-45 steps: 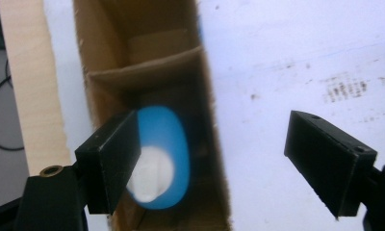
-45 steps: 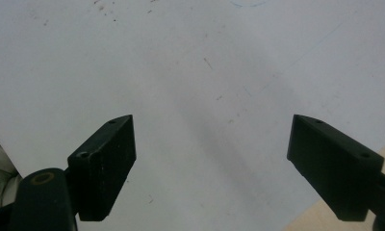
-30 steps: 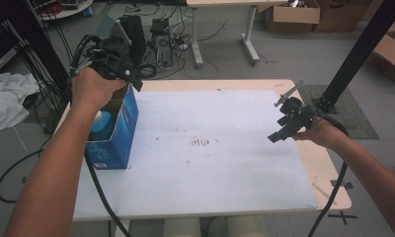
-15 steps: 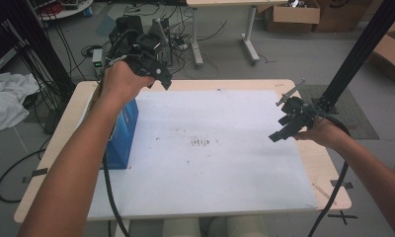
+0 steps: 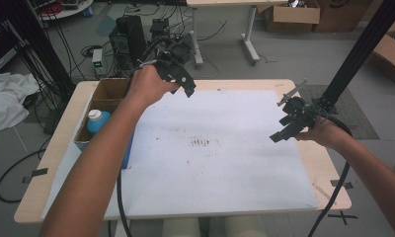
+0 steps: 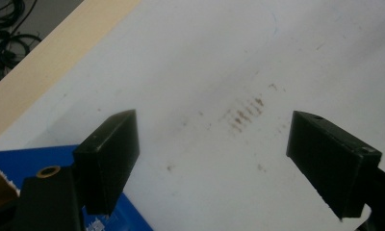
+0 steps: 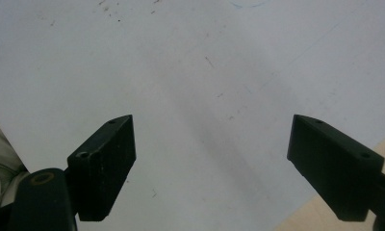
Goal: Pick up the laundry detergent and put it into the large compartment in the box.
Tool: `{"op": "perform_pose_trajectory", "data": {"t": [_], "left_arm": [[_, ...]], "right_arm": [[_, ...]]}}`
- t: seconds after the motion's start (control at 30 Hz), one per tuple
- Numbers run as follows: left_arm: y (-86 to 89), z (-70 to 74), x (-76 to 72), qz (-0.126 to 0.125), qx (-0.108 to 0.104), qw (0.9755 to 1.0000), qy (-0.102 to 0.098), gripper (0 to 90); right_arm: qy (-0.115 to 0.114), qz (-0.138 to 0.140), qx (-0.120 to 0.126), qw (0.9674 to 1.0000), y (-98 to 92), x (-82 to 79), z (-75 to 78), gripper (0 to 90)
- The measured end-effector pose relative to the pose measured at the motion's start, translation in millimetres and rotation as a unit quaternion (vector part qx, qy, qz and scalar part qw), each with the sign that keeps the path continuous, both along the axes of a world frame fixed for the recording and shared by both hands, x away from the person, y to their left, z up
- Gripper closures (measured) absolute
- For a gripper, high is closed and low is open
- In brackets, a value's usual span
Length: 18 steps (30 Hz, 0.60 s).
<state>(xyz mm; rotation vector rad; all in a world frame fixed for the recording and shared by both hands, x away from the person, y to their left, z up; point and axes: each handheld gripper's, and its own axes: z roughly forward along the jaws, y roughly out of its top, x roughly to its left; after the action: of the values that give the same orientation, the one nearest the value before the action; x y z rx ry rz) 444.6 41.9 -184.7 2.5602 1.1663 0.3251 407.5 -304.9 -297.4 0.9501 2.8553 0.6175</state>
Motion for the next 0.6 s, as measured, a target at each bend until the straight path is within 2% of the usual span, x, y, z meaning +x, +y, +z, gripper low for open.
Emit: {"op": "perform_pose_trajectory", "data": {"t": [0.3,0.4,0.6], "left_arm": [[-15.6,-20.3,10.7,-0.016,-0.005,0.9998,0.009,20.0],[-19.5,-29.0,12.1,-0.025,0.004,0.9996,0.015,20.0],[-21.2,-36.8,15.3,-0.031,-0.006,0.9993,0.021,20.2]], "right_arm": [[0.000,0.002,0.000,1.0000,2.6,2.9,-1.6,17.1],[0.001,0.004,0.000,1.0000,4.9,3.3,-3.6,17.1],[0.003,0.007,-0.003,1.0000,6.7,4.4,-5.6,17.1]]}}
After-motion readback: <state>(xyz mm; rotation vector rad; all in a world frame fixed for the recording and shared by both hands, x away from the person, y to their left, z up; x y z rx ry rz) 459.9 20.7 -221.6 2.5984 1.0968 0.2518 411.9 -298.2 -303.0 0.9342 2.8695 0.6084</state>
